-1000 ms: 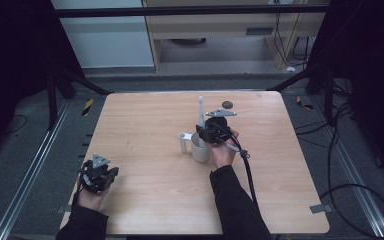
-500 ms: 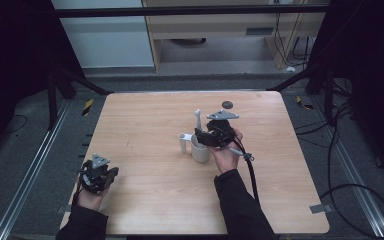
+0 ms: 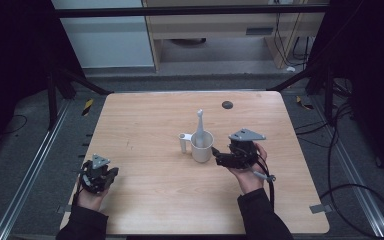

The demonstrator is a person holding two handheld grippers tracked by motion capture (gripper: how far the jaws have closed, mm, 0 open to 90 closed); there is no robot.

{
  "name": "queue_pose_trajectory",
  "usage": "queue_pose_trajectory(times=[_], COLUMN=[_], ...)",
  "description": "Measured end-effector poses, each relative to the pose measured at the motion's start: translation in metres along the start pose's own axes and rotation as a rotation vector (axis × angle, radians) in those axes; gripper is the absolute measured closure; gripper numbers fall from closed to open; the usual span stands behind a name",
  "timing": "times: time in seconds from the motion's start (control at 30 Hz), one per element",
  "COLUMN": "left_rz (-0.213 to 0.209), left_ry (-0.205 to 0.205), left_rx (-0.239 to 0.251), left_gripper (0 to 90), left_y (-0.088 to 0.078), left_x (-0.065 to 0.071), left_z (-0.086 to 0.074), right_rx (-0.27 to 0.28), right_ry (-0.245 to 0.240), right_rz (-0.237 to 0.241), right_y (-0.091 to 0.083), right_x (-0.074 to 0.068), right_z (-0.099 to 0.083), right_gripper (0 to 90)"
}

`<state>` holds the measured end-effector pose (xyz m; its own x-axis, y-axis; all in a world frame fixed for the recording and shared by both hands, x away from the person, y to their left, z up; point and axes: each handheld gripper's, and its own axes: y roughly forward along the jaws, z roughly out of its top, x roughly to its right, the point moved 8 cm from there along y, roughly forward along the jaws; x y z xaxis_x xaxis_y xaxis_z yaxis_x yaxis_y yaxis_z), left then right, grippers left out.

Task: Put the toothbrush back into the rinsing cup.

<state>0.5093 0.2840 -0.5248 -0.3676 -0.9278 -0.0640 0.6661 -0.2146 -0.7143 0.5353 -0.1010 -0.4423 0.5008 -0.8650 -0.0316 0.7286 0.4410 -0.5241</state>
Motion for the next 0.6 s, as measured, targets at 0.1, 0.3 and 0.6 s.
queue_pose_trajectory(times=[0.1,0.3,0.6], left_rz=[0.002,0.003,0.006], left_ry=[0.001,-0.001,-0.006], left_rx=[0.001,0.001,0.003], left_gripper=[88.5,88.4,88.3], left_y=[0.0,0.0,-0.001], left_x=[0.0,-0.001,-0.003], left_z=[0.0,0.0,-0.001], right_rx=[-0.023,-0.066,-0.104], right_ry=[0.009,0.041,0.073], right_rz=[-0.017,-0.04,-0.083], right_y=[-0.007,-0.019,-0.036], right_x=[0.01,0.027,0.051], right_z=[-0.017,-0.046,-0.084], right_gripper=[25.0,25.2,24.4])
